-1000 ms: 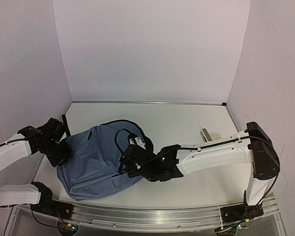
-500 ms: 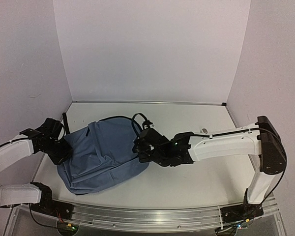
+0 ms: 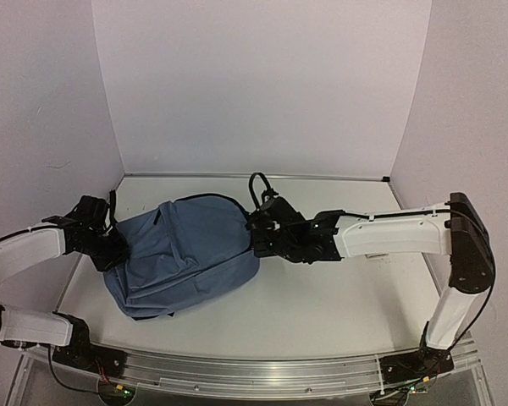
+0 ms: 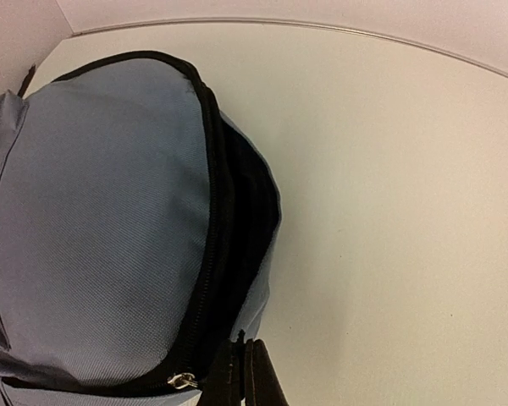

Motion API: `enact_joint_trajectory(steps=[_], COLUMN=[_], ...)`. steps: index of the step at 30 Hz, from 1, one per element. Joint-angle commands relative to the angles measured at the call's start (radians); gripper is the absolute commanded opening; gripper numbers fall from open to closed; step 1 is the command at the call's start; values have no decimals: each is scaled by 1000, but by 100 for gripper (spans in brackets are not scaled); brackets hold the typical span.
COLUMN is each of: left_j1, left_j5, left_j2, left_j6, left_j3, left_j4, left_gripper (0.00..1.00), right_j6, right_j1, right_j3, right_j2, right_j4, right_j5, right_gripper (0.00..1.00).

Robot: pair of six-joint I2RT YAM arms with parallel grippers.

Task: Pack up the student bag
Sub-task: Zip the student bag at the center of the board.

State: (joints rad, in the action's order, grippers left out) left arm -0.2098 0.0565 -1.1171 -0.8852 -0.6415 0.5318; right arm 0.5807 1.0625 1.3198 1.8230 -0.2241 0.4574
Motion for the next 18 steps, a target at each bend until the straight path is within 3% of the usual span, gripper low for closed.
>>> enact_joint_trajectory(steps=[1,2,4,6,9,10,14,18], left_j1=[18,17,7,-31,-131,-167,-324,-465], left_j5=[-30,-38,-46,-103,-211,-244,-213,-73], left_j2=[-97,-120,-148,-149,-134,-128,-95,-82], left_j6=[180,212,261,303,336,349,420,497], left_j3=[-174,-236,-340,-426,-503,-521,-486,-361], left_j4=[-4,39,78,95,110,114,5,-175], left_gripper=[1,3,20,43,86,94,100,95], right_j6=[-88,-94,-88,-74,-48,-40,-21,-10], right_j1=[-18,-19,-18,-18,-19,-19,-18,-23], right_j3=[-36,-48,-70,-89,-96,-97,-106,-114], right_j2=[-89,-96,-104,-108,-109,-110,-124,-129], right_j4=[58,73,105,134,154,159,192,210], right_j5=[-103,-147,-207,-259,-292,-299,-345,-367], right_gripper=[0,0,0,0,0,0,0,0])
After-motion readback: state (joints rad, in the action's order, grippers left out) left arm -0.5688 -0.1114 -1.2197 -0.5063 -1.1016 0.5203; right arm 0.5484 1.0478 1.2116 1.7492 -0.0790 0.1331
